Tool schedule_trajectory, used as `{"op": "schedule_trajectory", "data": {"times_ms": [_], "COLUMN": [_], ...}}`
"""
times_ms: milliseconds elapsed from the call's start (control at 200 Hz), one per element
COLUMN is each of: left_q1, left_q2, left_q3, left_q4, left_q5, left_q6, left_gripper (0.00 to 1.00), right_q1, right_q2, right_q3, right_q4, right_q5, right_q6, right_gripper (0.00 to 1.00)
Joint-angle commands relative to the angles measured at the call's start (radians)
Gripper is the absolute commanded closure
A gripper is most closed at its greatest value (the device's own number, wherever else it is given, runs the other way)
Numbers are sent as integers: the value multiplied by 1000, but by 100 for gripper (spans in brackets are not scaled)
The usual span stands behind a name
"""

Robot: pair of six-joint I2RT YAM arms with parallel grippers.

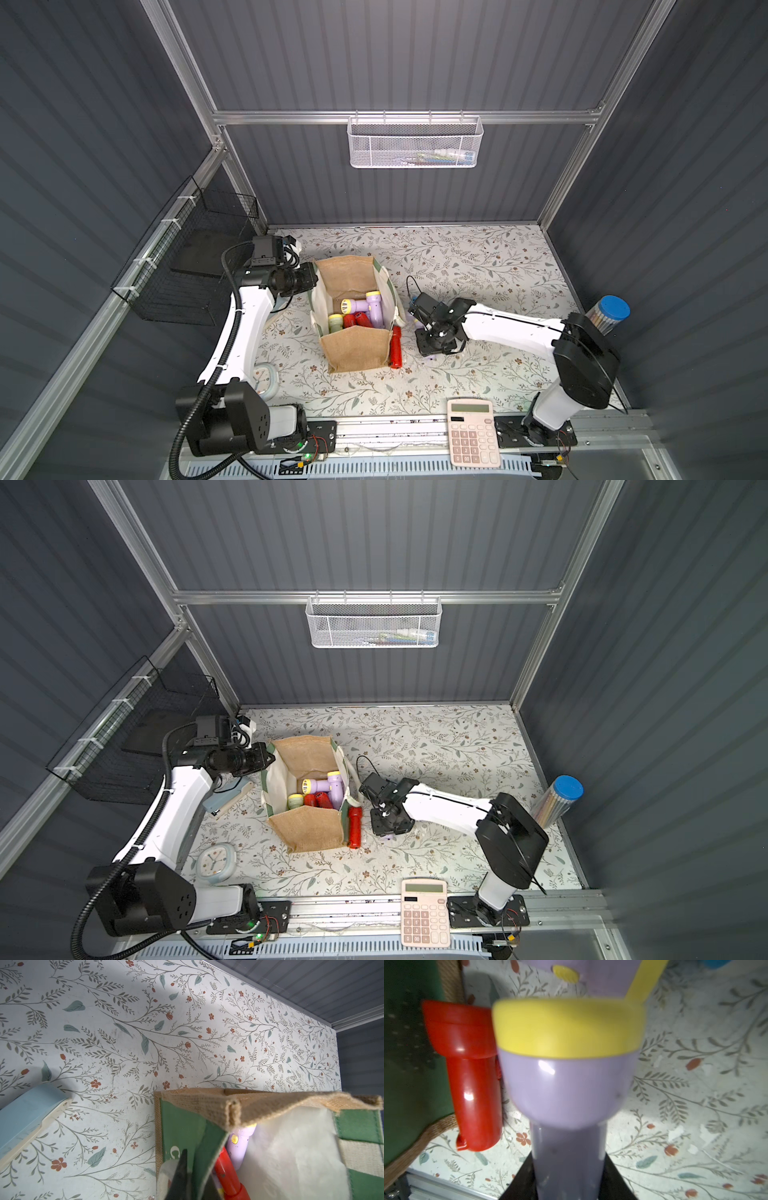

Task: Put the flashlights into the tote bags
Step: Pick up the flashlight from the center of the board.

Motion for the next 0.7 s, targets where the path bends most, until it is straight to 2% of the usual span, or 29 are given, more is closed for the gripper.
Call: {"op": "schedule_trajectory", "data": {"times_ms": [0,215,370,550,695], "left_q1": [4,4,4,3,3], "left_q2": [-18,-16,-22,-7,2], "left_q3": [-1,-1,-6,-7,-4], "left_q4": [32,32,34,39,35], "left_q5": [38,72,87,161,184], "left_q6": [1,7,12,21,25], "left_gripper": [100,100,100,100,100], "right_q1": [-1,-26,-51,-54,-53], "right_q2": [-75,-180,-247,-242,-181], "right_q3": [-6,85,208,393,524], "right_q4": [-73,-186,-229,-178,-101], "right_q5": [98,222,276,263,183], "right_q6": [37,37,-22,-105,-142], "right_gripper": [80,79,79,79,79]}}
